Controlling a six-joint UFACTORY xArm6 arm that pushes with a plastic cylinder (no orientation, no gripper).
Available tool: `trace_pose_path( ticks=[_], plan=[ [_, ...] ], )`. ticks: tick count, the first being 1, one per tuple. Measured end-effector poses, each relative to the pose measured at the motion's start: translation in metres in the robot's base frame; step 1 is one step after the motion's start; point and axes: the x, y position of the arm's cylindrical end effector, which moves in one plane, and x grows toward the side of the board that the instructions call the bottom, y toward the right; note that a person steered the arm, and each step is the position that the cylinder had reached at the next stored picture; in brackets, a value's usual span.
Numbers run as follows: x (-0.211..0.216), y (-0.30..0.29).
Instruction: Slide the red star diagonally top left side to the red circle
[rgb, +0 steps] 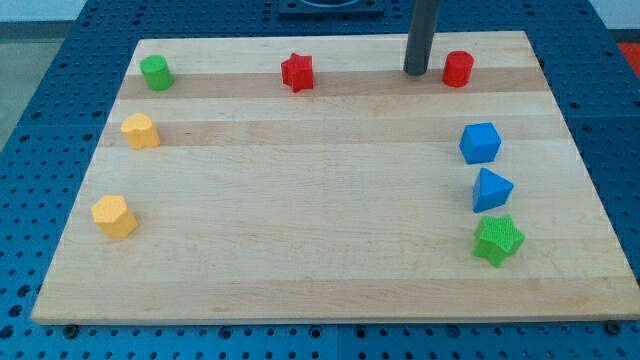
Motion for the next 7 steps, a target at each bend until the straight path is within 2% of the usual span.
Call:
trace_pose_path(
  ticks=[1, 2, 3, 4, 5, 7],
  plan=[
    [-0.025, 0.043],
    [0.008, 0.056],
    [0.068, 0.058],
    [0.068, 0.058],
    [0.033, 0.032],
    [0.111, -0.133]
  ],
)
